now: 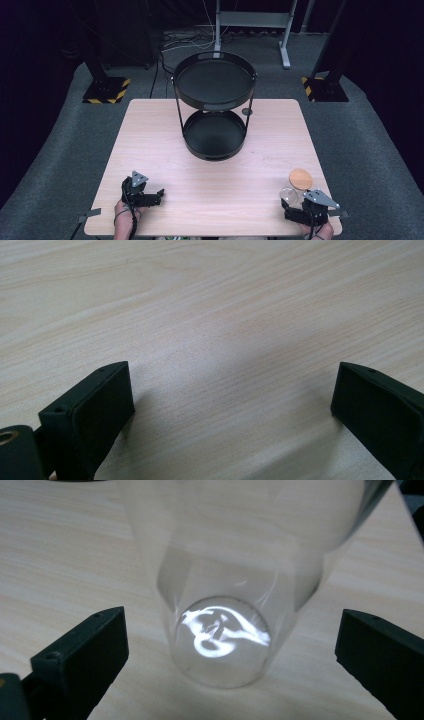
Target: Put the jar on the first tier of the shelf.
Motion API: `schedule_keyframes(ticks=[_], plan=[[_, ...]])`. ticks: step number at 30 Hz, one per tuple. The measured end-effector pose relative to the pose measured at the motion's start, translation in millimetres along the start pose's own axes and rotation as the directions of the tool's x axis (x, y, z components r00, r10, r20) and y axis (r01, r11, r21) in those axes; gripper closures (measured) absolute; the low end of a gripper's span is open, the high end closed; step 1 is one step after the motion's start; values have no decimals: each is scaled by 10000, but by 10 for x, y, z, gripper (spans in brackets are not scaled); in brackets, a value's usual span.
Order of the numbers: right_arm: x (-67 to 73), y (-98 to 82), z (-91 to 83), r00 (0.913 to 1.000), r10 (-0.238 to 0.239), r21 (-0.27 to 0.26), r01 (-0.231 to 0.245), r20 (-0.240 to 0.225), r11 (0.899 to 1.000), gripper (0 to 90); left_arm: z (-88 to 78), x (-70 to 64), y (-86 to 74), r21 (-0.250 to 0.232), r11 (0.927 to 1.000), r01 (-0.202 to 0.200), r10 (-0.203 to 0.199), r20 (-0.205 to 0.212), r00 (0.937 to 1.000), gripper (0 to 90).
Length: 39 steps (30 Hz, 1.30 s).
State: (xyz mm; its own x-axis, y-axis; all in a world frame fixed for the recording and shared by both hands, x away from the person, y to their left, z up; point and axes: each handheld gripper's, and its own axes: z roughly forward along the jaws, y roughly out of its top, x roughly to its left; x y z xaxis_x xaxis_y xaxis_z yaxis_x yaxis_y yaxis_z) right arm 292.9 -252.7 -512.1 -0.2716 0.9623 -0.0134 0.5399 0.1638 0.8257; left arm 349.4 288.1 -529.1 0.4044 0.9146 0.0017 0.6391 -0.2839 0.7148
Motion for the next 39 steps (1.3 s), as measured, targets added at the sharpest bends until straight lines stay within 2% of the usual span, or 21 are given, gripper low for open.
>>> schedule_keyframes(ticks=[7,16,30,39], plan=[[-55,193,-30,9997,-258,-215,258,-13,9994,0,0,0,0,-3,10000,2,-2,0,10000,32],[-33,342,36,9986,-496,-262,490,-206,9985,0,0,0,0,5,10000,6,-6,2,10000,32],[5,367,114,9978,-555,-351,543,-353,9979,0,0,0,0,3,10000,8,-8,2,10000,32],[6,362,136,9988,-277,-387,261,-411,9989,0,0,0,0,4,10000,9,-9,2,10000,32]])
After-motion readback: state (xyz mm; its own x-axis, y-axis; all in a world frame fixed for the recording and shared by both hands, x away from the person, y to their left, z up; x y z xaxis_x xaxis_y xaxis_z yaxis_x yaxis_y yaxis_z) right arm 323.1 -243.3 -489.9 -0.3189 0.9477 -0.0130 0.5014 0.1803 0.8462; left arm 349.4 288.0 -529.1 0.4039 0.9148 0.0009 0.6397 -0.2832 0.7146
